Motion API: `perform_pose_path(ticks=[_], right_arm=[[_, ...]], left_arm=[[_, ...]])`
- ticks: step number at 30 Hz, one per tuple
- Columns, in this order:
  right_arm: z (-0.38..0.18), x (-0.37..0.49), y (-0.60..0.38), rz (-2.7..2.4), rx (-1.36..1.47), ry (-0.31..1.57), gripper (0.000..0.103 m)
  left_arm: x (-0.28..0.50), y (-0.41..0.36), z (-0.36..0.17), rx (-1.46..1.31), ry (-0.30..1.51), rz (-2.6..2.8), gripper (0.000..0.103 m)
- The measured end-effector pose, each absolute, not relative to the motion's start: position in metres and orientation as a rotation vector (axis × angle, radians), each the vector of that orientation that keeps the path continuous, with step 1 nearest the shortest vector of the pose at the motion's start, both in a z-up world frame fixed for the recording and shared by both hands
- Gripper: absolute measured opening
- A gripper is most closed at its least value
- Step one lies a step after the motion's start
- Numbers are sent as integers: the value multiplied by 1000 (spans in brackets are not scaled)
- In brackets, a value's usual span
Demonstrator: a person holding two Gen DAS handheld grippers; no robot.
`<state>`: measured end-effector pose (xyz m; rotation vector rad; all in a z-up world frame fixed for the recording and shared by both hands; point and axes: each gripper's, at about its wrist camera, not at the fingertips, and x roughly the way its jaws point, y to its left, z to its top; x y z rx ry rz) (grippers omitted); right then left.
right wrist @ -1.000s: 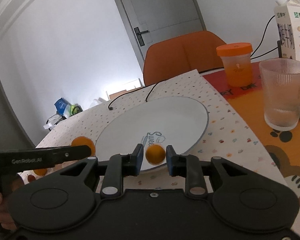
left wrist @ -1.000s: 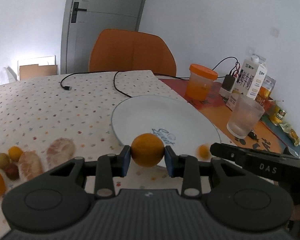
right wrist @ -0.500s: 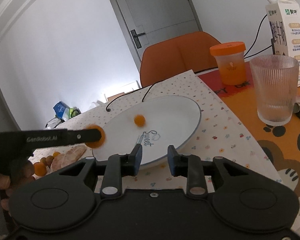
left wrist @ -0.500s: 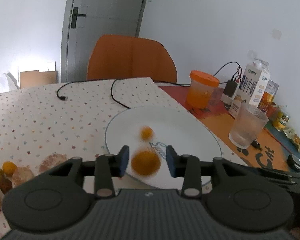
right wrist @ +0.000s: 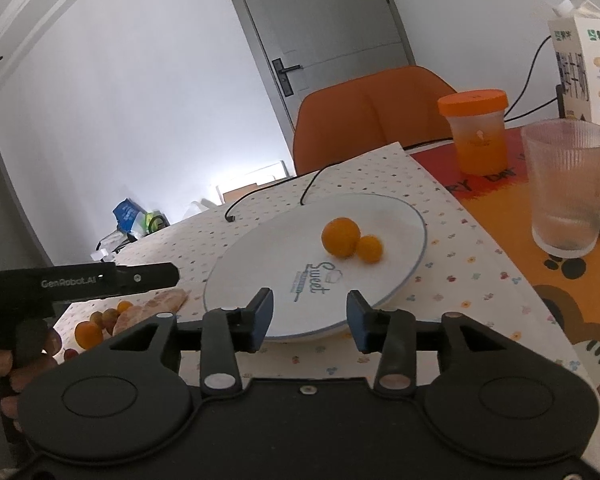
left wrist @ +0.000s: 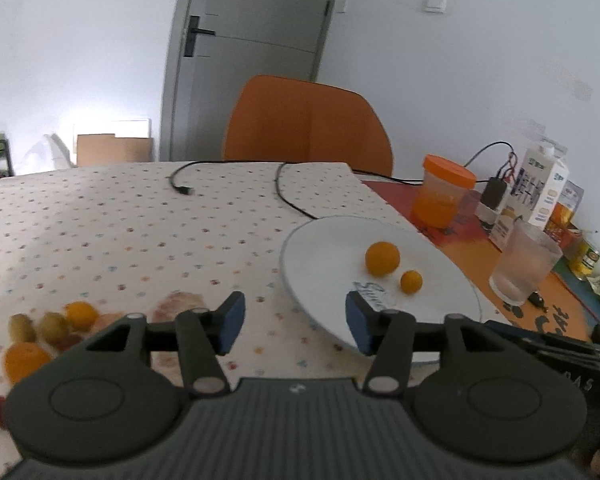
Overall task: Organize fruits
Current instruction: 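Withdraw both open tools from the plate back toward the fruit pile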
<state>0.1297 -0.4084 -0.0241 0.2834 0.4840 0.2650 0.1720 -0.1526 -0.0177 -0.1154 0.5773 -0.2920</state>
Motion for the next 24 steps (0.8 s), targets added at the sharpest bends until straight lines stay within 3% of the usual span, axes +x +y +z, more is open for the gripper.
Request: perform_pose_path(ticks=[7,11,13,17,19,24], right_arm=[[-21,129,-394,283,265,484,56],[-19,130,-385,291,254,485,65],[-18,130,-380,295,249,484,75],[-15,125,-372,293,233,466,89],[-13,124,-369,288,231,454,102],[-6,120,-360,280,220,427,103]], left_arm=[[160,-126,-9,-119,561,-233,79],[153,-110,-7,-122,545,-179,84],[149,-105,-6,-119,542,-165,89],[139,-90,-5,-133,540,-164,90],[133,-84,-5,-142,527,-152,90],[113,-71,-5,-142,473,-112,90]])
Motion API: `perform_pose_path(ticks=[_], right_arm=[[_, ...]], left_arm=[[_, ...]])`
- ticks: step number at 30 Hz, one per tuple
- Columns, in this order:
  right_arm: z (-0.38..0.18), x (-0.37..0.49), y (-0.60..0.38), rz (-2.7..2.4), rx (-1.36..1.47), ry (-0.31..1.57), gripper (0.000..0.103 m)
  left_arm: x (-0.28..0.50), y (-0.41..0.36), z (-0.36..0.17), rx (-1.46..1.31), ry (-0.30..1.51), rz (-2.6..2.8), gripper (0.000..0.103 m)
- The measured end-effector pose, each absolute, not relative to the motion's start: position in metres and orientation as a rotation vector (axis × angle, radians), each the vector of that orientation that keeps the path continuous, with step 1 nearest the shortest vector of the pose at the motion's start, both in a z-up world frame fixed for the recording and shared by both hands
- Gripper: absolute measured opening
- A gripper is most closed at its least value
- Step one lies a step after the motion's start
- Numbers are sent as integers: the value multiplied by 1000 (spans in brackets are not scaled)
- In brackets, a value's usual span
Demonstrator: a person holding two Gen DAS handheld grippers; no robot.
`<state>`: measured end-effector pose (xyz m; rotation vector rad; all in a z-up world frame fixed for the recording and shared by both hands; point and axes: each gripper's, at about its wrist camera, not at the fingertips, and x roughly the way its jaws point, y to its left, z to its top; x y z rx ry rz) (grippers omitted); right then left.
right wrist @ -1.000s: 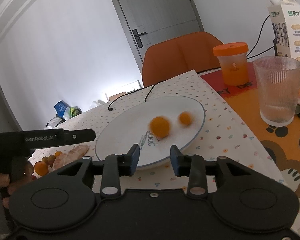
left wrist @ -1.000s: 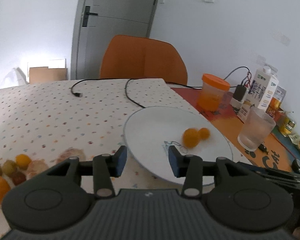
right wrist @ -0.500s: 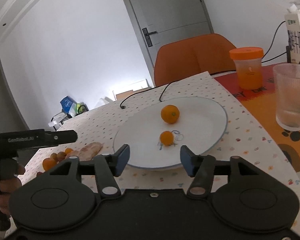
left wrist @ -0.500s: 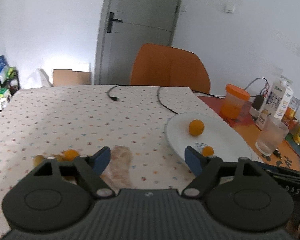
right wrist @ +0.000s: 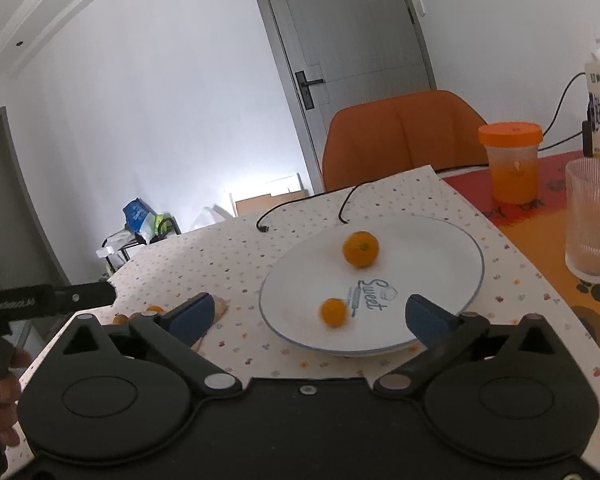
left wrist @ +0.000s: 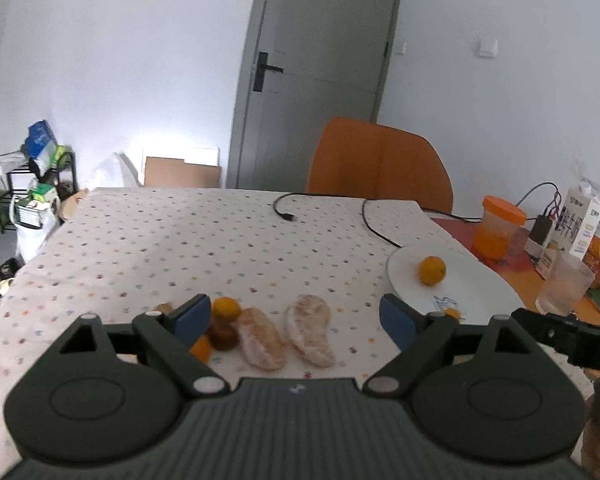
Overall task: Organize fruits
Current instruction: 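Withdraw both open tools from the plate back toward the fruit pile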
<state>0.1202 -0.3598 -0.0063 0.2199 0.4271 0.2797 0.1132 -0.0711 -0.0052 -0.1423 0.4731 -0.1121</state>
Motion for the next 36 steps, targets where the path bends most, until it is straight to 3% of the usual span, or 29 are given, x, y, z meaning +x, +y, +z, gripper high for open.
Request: perform_pose_path(ticks=[15,36], right_arm=[[5,110,-321,348,161,415,103],[10,106,-269,482,112,486,103]], left_arm=[[79,-26,3,-225,450,-26,90],[62,3,-8,-199,544,-21,102]])
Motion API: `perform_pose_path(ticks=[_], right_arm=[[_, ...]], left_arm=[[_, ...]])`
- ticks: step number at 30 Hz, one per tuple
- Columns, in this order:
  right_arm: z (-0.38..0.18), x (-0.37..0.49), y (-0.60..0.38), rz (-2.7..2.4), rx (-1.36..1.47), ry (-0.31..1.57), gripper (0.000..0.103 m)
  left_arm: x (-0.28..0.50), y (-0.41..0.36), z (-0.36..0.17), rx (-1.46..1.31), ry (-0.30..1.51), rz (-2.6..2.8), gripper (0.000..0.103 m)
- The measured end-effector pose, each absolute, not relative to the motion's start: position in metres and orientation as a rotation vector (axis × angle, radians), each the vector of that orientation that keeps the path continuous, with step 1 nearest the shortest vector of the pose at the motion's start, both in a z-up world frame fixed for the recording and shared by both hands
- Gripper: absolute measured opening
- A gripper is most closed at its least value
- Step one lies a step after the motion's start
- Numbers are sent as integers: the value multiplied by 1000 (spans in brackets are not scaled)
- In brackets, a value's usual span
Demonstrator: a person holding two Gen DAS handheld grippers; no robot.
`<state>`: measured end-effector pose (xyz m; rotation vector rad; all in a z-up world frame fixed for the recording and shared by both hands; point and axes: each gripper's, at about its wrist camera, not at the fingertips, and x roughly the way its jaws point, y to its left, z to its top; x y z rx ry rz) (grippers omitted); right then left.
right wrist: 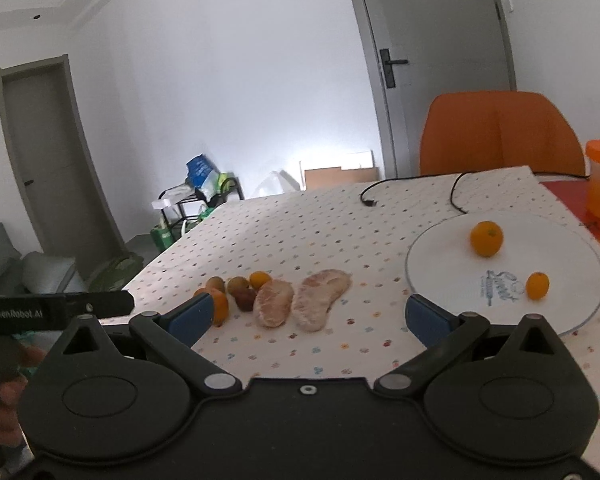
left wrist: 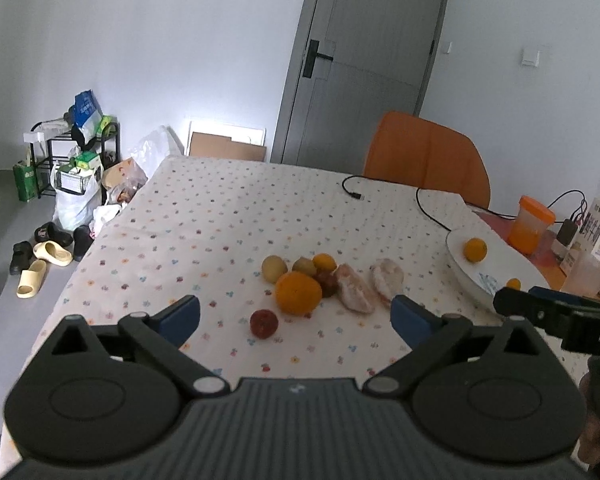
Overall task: Organize fruits
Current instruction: 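Withdraw both open tools from the plate back toward the fruit pile, then close the right tool on a peeled pomelo segment while the left tool grasps the red plum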
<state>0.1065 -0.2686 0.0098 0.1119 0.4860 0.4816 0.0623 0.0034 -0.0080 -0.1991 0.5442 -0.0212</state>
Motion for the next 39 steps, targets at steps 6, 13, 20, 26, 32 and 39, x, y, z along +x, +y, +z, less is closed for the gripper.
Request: perform_pose_path(ticks=[6,13,20,26,32,39], right_arm=[[8,108,-259,491,89,526,103],[2,116,-257,510,116,569,103],[-8,127,-250,489,114,602,103],[-14,135,-245,479,111,608,103],[-18,142,-240,486,88,609,96],[-27,157,-237,502,100,652,74]], left_arm=[[65,9,-16,-215,579,-29,103],[71,13,-26,-227,602,-4,103],[78,25,-38,-260,622,20,103],[85,27,-42,-255,614,17,103],[94,26,-45,-258,599,22,101],[107,25,-53,-283,609,22,85]])
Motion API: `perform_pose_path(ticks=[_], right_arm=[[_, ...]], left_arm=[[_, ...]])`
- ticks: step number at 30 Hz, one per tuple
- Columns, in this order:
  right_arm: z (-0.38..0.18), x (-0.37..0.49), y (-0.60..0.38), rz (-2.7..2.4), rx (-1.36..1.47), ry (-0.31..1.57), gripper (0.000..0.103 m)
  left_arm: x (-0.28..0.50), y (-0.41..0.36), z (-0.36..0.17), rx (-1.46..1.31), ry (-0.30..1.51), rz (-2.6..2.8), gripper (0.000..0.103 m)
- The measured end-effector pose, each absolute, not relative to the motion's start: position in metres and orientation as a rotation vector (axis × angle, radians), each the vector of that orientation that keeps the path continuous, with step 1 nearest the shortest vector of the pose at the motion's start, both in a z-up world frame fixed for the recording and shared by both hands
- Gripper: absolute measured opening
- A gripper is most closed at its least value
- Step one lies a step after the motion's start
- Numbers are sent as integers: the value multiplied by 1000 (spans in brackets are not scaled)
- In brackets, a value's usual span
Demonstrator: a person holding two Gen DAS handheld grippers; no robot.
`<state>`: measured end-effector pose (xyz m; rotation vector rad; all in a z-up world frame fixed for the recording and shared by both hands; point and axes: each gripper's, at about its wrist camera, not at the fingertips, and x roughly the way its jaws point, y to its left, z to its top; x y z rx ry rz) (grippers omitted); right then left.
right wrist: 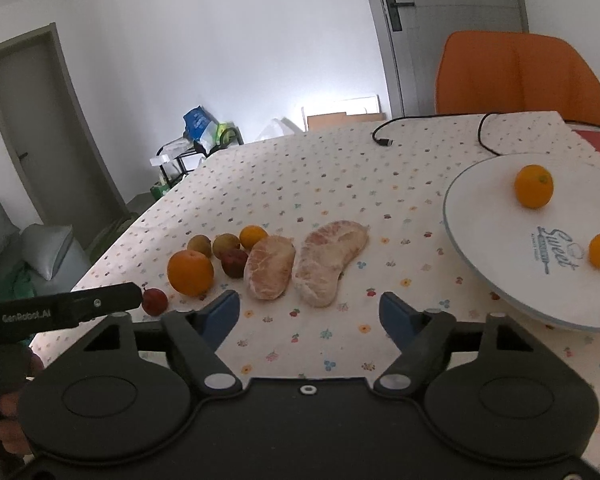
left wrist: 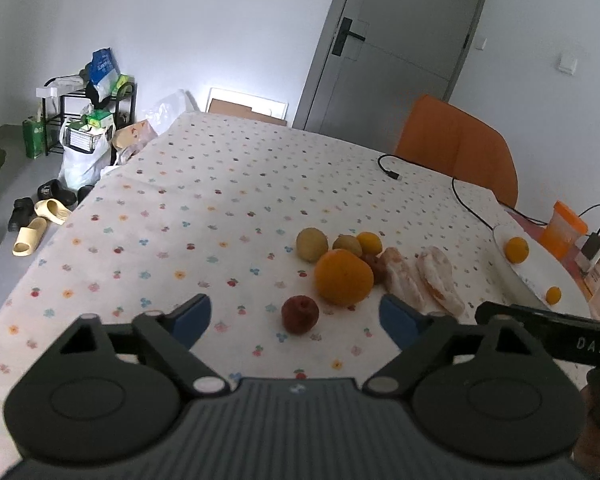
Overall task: Organize fruits
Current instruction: 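Close the right tool on a peeled pomelo segment while the left tool grasps the red plum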
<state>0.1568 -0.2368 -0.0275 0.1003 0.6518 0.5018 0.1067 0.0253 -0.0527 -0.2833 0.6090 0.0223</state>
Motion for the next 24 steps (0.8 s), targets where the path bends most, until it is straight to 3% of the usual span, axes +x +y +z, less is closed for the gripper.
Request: perform_pose_path(ticks=[7,9,13,15,22,24], right_arm=[[-37,171,-233,509,109,680,60],[-40,175,-233,508,115,690,60],[-43,179,-231,503,103,696,59],[-44,181,-229,507,99,696,59],[-45,188,-220,511,62,682,59],[-44,190,-217,512,47,680,52]], left_arm=[[120,22,-61,-280,633,29,63],[122,22,-63,-280,638,27,59],[124,23,-65,-292,633,46,38],[126,24,-66,-297,636,42,33],[124,20,-67,-271,627,40,32],[123,20,-67,-275,628,35,32]])
